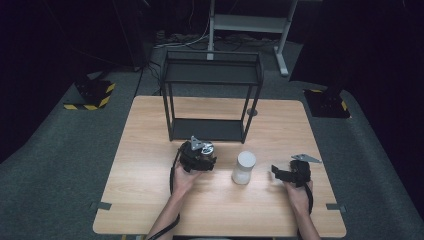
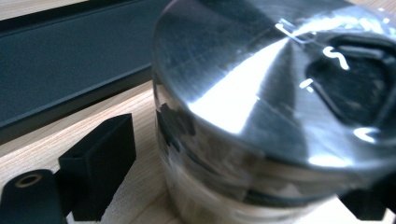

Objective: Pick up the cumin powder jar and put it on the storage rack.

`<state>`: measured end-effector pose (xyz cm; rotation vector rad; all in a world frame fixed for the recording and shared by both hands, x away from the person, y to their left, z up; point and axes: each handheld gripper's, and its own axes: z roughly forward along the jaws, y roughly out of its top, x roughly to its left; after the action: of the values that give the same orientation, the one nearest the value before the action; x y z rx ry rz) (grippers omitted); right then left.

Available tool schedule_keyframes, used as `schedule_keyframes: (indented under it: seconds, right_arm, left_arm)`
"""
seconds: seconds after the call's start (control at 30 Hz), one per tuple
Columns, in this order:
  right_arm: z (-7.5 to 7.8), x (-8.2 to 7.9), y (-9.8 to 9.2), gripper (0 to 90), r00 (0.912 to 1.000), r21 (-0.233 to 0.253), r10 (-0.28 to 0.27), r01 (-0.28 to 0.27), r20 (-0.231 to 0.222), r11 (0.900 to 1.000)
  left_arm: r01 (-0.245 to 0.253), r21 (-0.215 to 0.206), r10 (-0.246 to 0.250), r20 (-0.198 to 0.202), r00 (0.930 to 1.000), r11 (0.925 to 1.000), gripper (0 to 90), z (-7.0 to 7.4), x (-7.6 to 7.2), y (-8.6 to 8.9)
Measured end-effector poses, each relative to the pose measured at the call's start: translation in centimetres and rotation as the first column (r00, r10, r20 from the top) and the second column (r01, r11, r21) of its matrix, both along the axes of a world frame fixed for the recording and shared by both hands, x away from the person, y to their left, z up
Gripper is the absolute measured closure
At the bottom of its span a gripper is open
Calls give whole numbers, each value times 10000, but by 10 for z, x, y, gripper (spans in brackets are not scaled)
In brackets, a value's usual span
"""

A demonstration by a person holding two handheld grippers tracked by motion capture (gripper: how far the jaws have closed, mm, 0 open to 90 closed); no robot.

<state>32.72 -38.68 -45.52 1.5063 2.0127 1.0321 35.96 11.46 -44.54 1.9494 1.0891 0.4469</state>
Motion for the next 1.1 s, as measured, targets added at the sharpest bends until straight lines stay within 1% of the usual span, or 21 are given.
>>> schedule_keyframes:
  seconds: [0.1, 0.2, 0.5, 0.6, 0.77, 1.1]
  right_arm:
    - [0, 0, -1, 102, 10000, 97, -8, 8, -16, 10000]
    - [-1, 0, -3, 102, 10000, 174, -17, 17, -14, 9998]
    - [-1, 0, -6, 102, 10000, 338, -35, 36, -31, 9994]
    - [-1, 0, -7, 102, 10000, 407, -60, 61, -32, 9992]
    - [-2, 0, -8, 102, 10000, 441, -53, 54, -24, 9990]
    - [-2, 0, -7, 101, 10000, 423, -62, 63, -21, 9991]
  left_arm:
    - [94, 144, -95, 42, 9999, 9999, 134, 0, 2, -5]
    - [61, 227, -62, 52, 10000, 9997, 149, -1, 3, -9]
    - [-148, 337, 143, 160, 9998, 9993, 216, -3, 3, -14]
    - [-129, 365, 122, 198, 9997, 9993, 230, -3, 4, -15]
    - [-95, 366, 83, 331, 9994, 9993, 299, -4, 1, -18]
    - [-187, 476, 166, 441, 9989, 9987, 305, -4, -1, -20]
